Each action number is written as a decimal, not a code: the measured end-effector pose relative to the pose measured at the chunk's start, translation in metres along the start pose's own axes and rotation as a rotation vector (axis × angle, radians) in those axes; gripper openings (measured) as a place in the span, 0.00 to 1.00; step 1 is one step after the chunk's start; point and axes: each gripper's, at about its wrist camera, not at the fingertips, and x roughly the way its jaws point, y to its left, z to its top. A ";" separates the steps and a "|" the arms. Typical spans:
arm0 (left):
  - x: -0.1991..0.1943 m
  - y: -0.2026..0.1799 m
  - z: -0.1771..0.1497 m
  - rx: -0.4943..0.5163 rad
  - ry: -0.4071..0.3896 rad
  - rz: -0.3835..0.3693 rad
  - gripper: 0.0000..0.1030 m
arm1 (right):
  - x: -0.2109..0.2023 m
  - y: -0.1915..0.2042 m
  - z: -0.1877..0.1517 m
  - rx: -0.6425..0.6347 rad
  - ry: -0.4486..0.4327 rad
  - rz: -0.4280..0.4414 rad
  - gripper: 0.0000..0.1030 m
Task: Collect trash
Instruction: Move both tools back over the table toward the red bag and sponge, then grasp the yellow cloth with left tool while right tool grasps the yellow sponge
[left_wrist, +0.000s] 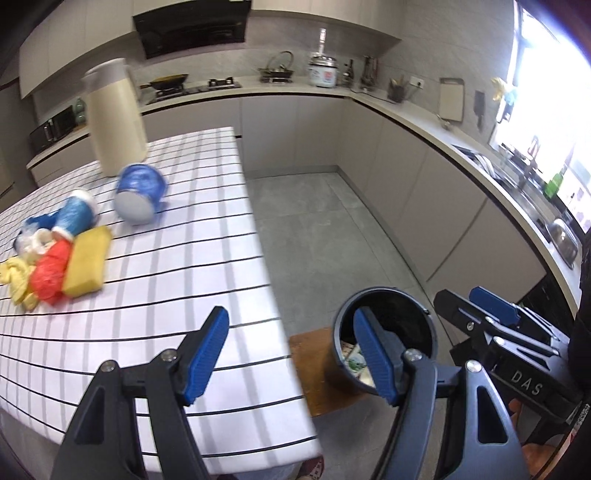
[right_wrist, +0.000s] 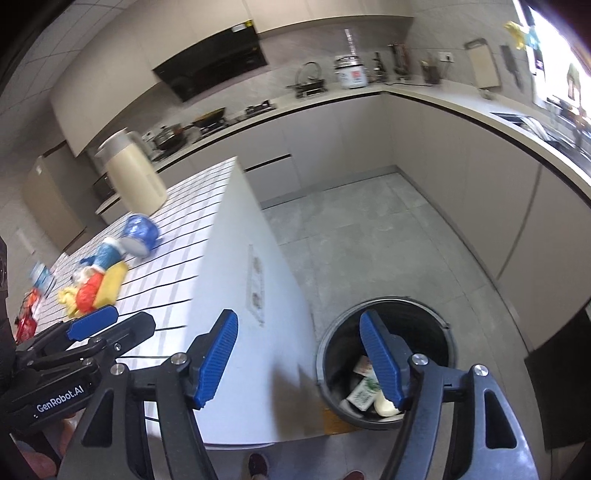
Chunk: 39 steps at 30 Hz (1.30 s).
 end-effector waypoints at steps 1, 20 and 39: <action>-0.003 0.009 0.000 -0.008 -0.002 0.003 0.70 | 0.002 0.011 0.000 -0.006 0.000 0.007 0.69; -0.024 0.200 -0.006 -0.125 -0.020 0.113 0.70 | 0.055 0.208 -0.003 -0.112 0.020 0.088 0.70; -0.011 0.339 -0.006 -0.235 0.000 0.223 0.70 | 0.142 0.334 -0.004 -0.197 0.104 0.144 0.71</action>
